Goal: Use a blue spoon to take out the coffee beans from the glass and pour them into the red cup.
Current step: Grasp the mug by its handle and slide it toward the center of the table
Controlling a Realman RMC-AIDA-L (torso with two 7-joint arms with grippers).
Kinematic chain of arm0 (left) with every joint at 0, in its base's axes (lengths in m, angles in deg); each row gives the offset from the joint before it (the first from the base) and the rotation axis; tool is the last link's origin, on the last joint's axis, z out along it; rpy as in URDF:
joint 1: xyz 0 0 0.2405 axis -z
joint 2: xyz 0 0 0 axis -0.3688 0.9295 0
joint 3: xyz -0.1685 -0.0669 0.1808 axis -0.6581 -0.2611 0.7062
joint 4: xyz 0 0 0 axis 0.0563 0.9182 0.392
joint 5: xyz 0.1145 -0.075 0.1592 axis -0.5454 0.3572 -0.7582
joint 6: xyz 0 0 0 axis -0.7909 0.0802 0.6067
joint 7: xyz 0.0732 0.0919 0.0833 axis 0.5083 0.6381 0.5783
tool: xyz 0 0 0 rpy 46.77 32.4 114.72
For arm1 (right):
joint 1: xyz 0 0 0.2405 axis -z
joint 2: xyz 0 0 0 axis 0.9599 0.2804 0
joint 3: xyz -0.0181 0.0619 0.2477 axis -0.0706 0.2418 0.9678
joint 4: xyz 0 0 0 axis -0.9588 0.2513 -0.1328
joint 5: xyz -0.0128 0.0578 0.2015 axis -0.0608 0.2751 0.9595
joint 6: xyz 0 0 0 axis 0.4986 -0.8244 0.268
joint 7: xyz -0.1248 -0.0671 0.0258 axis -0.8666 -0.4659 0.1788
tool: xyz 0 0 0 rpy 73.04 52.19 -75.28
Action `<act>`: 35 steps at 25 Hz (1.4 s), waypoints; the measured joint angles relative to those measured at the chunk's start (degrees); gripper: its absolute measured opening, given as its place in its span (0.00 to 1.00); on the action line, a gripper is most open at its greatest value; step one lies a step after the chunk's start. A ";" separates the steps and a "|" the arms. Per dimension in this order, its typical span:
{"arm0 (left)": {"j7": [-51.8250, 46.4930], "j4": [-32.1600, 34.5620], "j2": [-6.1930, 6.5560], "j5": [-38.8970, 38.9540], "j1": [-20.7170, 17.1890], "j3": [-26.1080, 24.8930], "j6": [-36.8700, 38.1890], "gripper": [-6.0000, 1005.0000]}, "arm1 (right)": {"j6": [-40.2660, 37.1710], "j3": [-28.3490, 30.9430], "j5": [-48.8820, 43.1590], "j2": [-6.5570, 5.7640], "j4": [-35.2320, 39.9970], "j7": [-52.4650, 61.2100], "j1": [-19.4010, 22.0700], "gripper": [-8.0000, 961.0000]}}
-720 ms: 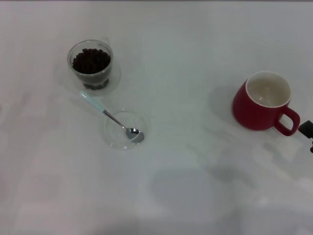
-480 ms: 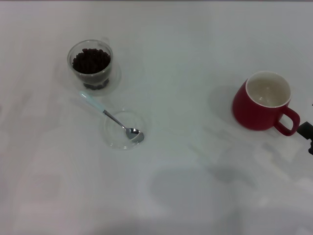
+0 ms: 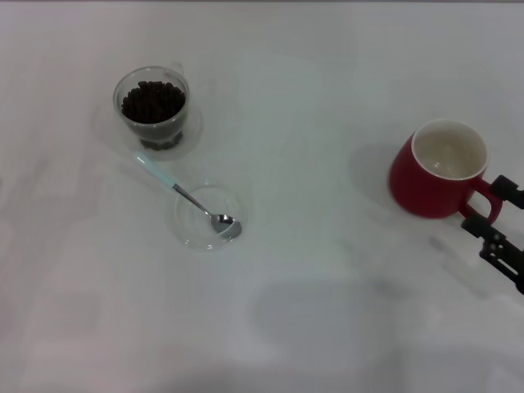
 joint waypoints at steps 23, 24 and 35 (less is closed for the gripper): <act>-0.02 0.00 -0.01 -1.49 0.16 0.00 -0.23 0.59 | 18.79 4.29 1.85 0.00 4.63 -3.53 -1.46 0.62; 0.00 0.00 -0.01 -1.49 0.19 0.00 -0.28 0.59 | 19.08 4.30 2.00 0.01 4.68 -3.64 -1.47 0.62; 0.06 -0.38 0.08 -1.49 0.39 0.01 -0.42 0.59 | 19.63 4.30 2.75 0.01 4.65 -5.09 -1.27 0.59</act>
